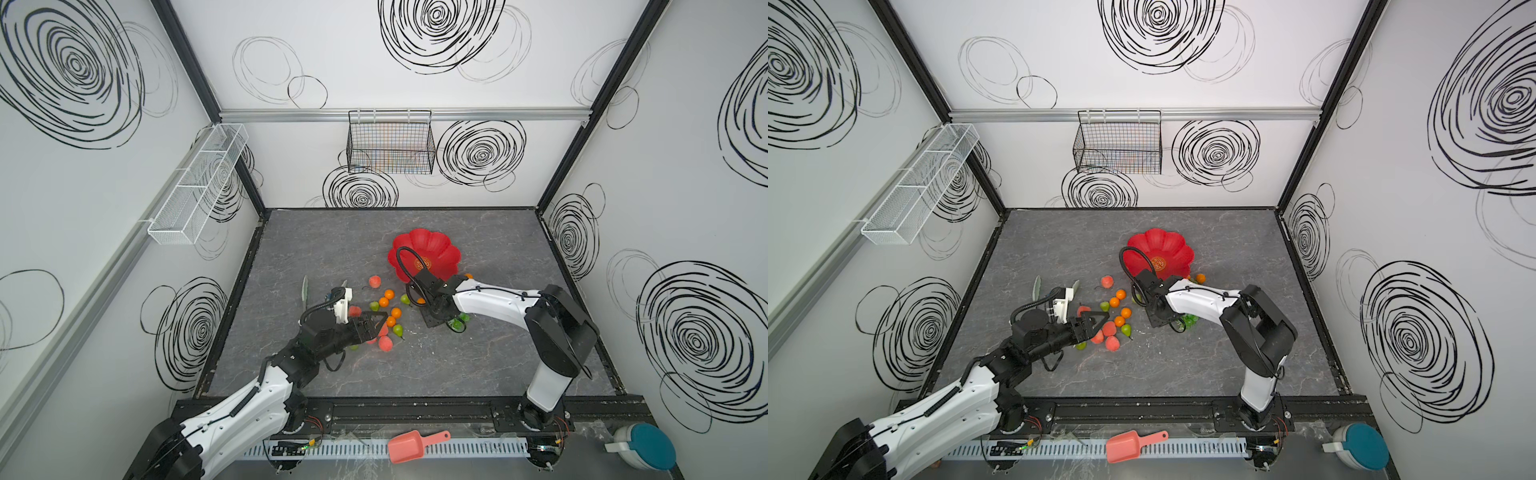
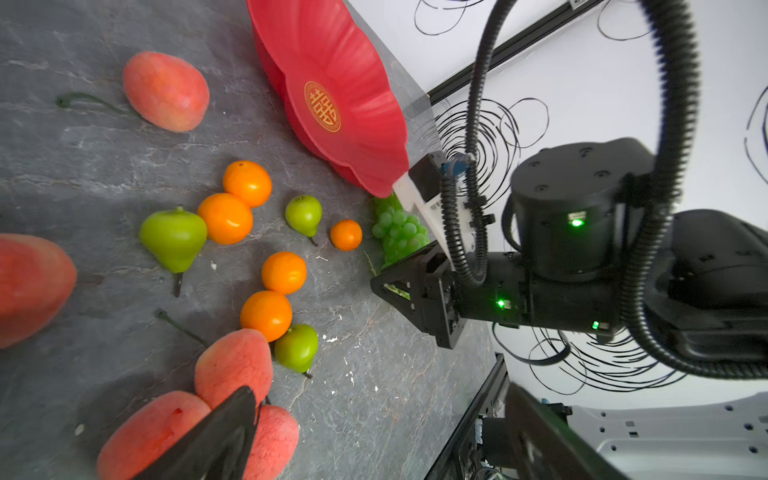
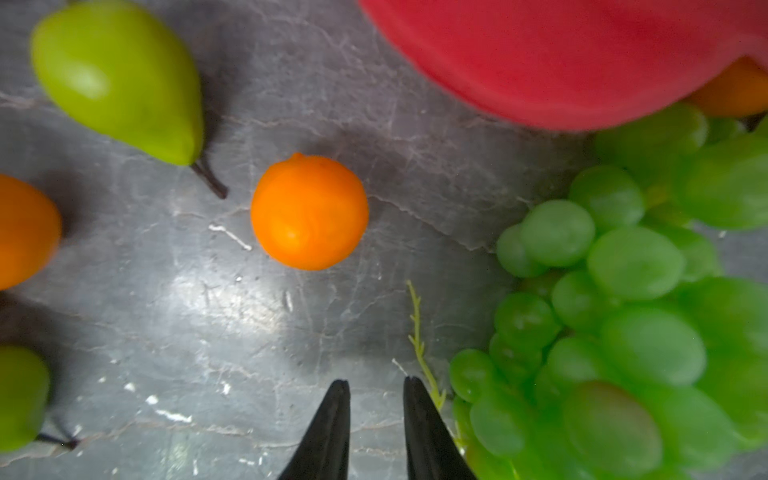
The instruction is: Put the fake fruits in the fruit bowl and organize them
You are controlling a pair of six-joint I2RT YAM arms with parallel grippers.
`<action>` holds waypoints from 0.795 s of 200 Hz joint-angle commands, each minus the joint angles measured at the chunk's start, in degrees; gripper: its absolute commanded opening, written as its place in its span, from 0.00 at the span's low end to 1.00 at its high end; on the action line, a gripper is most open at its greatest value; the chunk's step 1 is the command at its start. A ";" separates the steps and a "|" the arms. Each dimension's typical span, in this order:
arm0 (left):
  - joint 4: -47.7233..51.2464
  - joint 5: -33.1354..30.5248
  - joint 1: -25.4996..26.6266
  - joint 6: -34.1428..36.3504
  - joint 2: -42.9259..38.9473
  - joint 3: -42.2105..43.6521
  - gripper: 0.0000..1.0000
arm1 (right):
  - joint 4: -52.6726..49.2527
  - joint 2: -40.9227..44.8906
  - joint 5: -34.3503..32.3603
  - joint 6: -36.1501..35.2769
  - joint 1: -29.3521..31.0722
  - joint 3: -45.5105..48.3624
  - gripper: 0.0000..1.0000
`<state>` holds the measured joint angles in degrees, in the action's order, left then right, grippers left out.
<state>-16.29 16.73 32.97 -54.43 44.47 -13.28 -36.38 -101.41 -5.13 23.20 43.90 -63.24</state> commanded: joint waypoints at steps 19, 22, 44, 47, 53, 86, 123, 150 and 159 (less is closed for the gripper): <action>-0.54 1.71 -0.70 -0.14 -0.53 -0.17 0.96 | -2.25 -1.49 -2.18 -2.12 -1.82 -2.15 0.30; -0.62 1.75 -0.71 -0.10 -0.40 -0.26 0.96 | -2.21 -1.59 -2.01 -2.14 -1.92 -2.15 0.30; -0.50 1.73 -0.74 0.26 -0.19 -0.42 0.96 | -1.73 -2.13 -0.96 -2.70 -2.85 -1.88 0.32; -0.49 1.68 -0.82 0.21 -0.17 -0.48 0.96 | -1.64 -2.21 -0.71 -2.80 -2.90 -1.73 0.32; -0.50 1.64 -0.72 0.21 -0.17 -0.44 0.96 | -1.47 -2.31 -0.39 -3.01 -3.09 -1.56 0.32; -0.51 1.71 -0.73 0.43 -0.05 -0.57 0.96 | -0.51 -3.01 1.55 -3.91 -3.97 -0.83 0.32; -0.23 1.86 -0.72 1.06 0.96 -1.45 0.96 | -0.18 -3.70 3.72 -4.36 -4.92 -0.16 0.30; -0.15 1.73 -0.69 1.19 1.02 -1.54 0.96 | -0.36 -4.58 4.50 -4.63 -5.03 0.25 0.28; -0.20 1.73 -0.72 1.17 1.05 -1.44 0.96 | -0.47 -4.97 4.60 -4.70 -4.97 0.54 0.26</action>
<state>-15.94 18.00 32.56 -54.04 45.43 -13.41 -35.27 -104.33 -0.99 19.20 39.29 -64.03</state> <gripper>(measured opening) 0.959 0.277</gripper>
